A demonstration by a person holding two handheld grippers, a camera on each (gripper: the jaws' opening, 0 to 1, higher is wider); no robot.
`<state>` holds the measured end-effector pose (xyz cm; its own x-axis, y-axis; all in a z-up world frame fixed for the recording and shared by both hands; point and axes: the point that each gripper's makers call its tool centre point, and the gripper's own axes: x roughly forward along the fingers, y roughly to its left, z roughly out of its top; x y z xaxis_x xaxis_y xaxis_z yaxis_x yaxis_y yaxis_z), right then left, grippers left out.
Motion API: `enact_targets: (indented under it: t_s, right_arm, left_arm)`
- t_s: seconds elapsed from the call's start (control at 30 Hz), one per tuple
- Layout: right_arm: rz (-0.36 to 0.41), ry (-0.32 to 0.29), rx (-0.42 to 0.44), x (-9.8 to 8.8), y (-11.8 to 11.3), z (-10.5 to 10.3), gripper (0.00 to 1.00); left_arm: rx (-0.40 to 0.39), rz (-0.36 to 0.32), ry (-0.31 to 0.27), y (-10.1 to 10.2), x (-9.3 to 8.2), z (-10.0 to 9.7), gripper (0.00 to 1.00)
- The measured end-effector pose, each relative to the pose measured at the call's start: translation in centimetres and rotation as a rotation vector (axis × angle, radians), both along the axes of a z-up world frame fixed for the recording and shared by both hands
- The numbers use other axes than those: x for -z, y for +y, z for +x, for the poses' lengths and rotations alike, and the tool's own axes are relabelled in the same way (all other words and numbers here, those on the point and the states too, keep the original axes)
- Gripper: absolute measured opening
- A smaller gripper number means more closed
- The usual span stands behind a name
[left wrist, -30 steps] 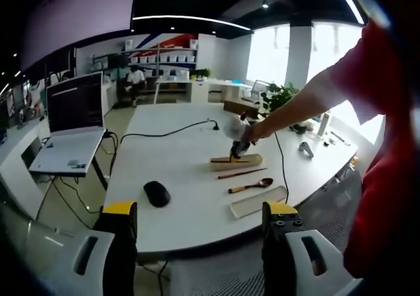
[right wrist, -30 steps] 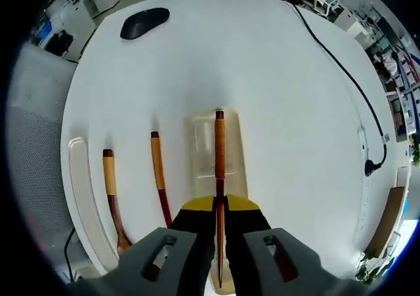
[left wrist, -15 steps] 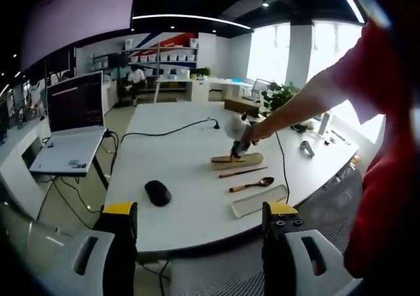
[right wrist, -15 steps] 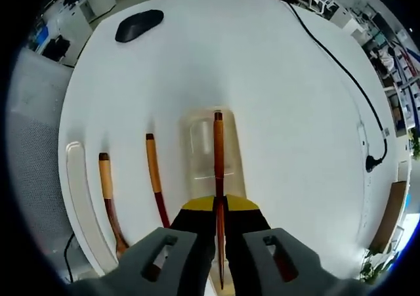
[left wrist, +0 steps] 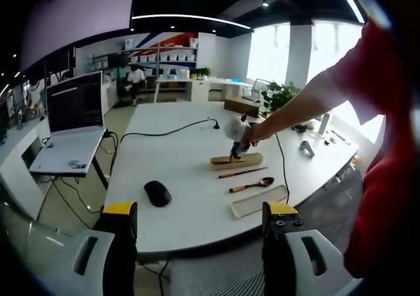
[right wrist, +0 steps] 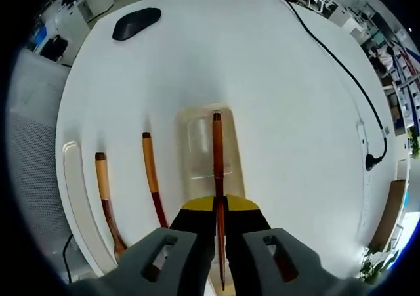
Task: Arrange the utensils inside the cutlery case until each visible utensil rests in its matching compartment.
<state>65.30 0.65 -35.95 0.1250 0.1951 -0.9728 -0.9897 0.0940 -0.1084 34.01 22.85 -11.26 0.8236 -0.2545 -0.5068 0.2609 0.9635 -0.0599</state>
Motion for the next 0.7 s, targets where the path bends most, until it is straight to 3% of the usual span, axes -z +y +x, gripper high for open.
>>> enact_targets:
  t_s: [0.47,0.7]
  right_arm:
    - [-0.001,-0.010,0.017,0.19,-0.28,0.21,0.01]
    - [0.017,-0.035,0.012,-0.75,0.10,0.45,0.02]
  left_arm:
    - [0.016,0.002,-0.006,-0.36,-0.27,0.31,0.80]
    - [0.029,0.000,0.007,-0.50,0.01,0.11,0.80]
